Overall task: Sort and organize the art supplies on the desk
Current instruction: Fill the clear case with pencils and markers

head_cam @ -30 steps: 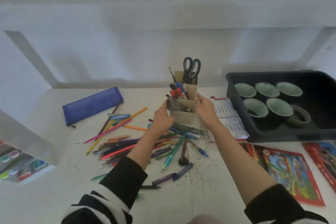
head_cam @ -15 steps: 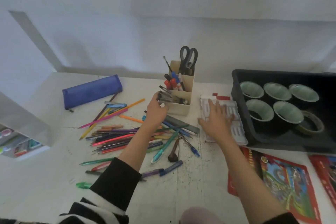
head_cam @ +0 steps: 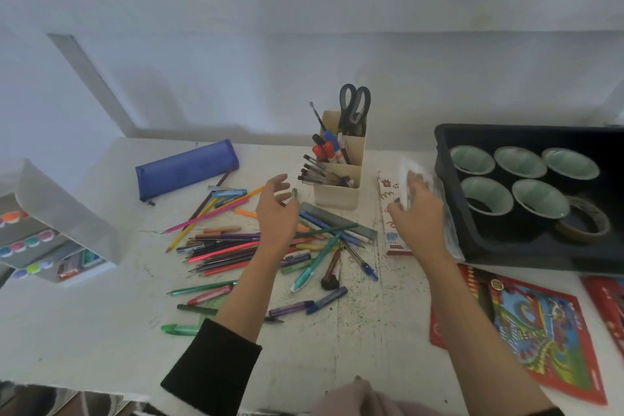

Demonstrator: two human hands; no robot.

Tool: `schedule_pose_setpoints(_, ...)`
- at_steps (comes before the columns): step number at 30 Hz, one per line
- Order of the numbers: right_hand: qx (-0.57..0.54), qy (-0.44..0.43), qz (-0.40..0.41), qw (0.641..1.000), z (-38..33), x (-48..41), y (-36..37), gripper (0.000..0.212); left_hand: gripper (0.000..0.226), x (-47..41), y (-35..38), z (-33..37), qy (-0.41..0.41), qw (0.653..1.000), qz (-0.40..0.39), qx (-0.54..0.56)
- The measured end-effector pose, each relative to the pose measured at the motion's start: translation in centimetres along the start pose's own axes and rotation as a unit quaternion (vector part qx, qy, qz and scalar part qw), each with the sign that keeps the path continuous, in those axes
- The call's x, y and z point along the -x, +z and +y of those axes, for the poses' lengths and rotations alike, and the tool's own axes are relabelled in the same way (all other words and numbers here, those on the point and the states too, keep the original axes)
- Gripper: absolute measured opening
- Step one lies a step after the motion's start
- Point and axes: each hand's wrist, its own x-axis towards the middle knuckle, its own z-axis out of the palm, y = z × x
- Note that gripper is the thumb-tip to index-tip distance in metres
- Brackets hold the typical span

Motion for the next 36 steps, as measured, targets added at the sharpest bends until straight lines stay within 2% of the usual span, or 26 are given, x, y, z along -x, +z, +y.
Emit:
schedule_pose_setpoints(2, -0.04, -0.017, 0.027, 0.999, -0.5, 0.1, -0.2, 0.065, 0.038, 0.8, -0.4, 0.4, 0.05, 0.998, 0.032, -0.004)
schedule_pose_setpoints(5, -0.091, -0.019, 0.097, 0.991, -1.8, 0.7, -0.6, 0.064, 0.038, 1.9, -0.6, 1.2, 0.169, 0.983, 0.065, -0.007)
schedule_pose_setpoints(8, -0.112, -0.037, 0.169, 0.978, -3.6, 2.1, -1.1, 0.064, 0.031, 3.2, -0.4, 3.0, 0.234, 0.972, 0.009, -0.002)
schedule_pose_setpoints(11, -0.104, -0.152, 0.22, 0.958, -5.8, 4.2, -1.7, 0.063, 0.034, 4.6, -0.8, 5.5, 0.207, 0.97, -0.121, 0.035)
schedule_pose_setpoints(14, -0.059, -0.28, 0.205, 0.936, -8.0, 6.4, -1.3, 0.06, 0.029, 5.5, -1.5, 7.6, 0.114, 0.952, -0.254, 0.128)
schedule_pose_setpoints(16, -0.043, -0.337, 0.184, 0.922, -9.6, 7.9, -0.5, 0.054, 0.027, 5.7, -2.5, 8.5, 0.051, 0.939, -0.285, 0.184)
schedule_pose_setpoints(18, -0.065, -0.351, 0.192, 0.914, -11.6, 9.7, 0.5, 0.05, 0.029, 5.9, -4.3, 8.6, 0.044, 0.946, -0.264, 0.182)
schedule_pose_setpoints(20, -0.108, -0.34, 0.213, 0.909, -13.5, 11.4, 1.4, 0.051, 0.041, 6.1, -7.1, 7.9, 0.085, 0.963, -0.223, 0.122)
schedule_pose_setpoints(22, -0.16, -0.307, 0.226, 0.91, -14.6, 12.6, 2.3, 0.057, 0.042, 6.3, -9.8, 6.8, 0.119, 0.971, -0.195, 0.075)
schedule_pose_setpoints(24, -0.263, -0.225, 0.196, 0.918, -16.1, 14.2, 3.2, 0.057, 0.034, 6.5, -12.9, 5.6, 0.134, 0.978, -0.156, 0.036)
schedule_pose_setpoints(25, -0.329, -0.169, 0.164, 0.914, -17.0, 15.0, 3.7, 0.055, 0.037, 6.7, -14.3, 4.9, 0.14, 0.982, -0.126, 0.018)
schedule_pose_setpoints(27, -0.443, -0.069, 0.115, 0.887, -18.6, 16.6, 4.4, 0.054, 0.046, 6.8, -17.0, 3.5, 0.119, 0.99, -0.073, 0.011)
schedule_pose_setpoints(29, -0.505, -0.001, 0.084, 0.859, -19.6, 17.9, 5.2, 0.052, 0.047, 7.2, -19.7, 2.2, 0.071, 0.996, -0.055, 0.004)
schedule_pose_setpoints(33, -0.57, 0.068, -0.014, 0.819, -20.9, 19.8, 7.5, 0.049, 0.037, 8.1, -24.2, 0.2, 0.019, 0.998, -0.065, -0.01)
schedule_pose_setpoints(35, -0.555, 0.066, -0.063, 0.827, -21.5, 20.7, 8.8, 0.045, 0.033, 8.4, -26.1, -0.7, -0.001, 0.998, -0.062, -0.012)
schedule_pose_setpoints(36, -0.525, 0.06, -0.085, 0.845, -21.8, 21.2, 9.4, 0.043, 0.034, 8.6, -27.0, -1.3, -0.013, 0.998, -0.053, -0.017)
